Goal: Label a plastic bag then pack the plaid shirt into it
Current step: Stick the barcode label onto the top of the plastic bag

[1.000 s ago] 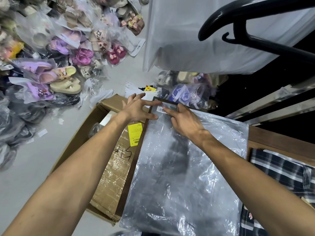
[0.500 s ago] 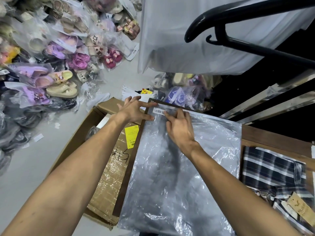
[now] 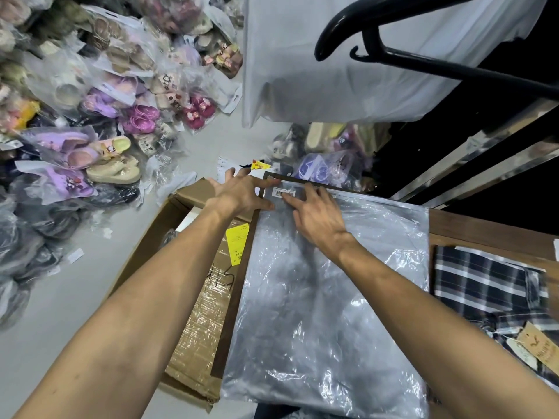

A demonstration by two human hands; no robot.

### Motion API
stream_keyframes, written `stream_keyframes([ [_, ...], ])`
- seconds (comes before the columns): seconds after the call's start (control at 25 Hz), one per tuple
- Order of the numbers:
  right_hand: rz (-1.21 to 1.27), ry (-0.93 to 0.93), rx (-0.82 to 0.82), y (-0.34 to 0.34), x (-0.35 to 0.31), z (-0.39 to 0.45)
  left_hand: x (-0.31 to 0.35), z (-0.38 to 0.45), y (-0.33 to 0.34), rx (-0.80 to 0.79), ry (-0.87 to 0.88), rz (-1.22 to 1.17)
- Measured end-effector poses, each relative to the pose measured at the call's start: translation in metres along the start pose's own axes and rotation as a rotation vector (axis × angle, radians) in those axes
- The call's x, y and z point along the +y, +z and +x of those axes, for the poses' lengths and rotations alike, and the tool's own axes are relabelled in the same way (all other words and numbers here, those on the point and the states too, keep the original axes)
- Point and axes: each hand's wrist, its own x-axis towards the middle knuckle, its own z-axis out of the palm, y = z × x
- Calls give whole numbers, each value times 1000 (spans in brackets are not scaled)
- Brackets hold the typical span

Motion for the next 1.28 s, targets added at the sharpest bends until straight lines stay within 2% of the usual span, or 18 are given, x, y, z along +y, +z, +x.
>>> stream_keyframes([
  [0.16,28,5,-67,-3,26,-6,6,-6,-3,6,-22,34],
  [0.32,266,72,-58,-5,30,-11,14,-6,1,24,-39,148],
  [0.44,365,53,-66,-4,30,-32,22,-10,12,129,-64,218],
  [0.56,446,118,-24,3,37,-64,44,-25,29,276,53,140],
  [0.72,556,291,-13,3,39,-100,72,-46,59,146,214,-91],
  [0.88,376,451,-35,-5,54,-130,104,-67,88,24,250,-79],
  [1.0,269,537,-44,-4,66,-157,127,-82,104,4,264,14],
  [1.12,268,485,-31,1,78,-171,151,-91,112,-19,234,172],
  [1.28,414,333,-156,-12,114,-172,191,-97,121,-32,26,247],
])
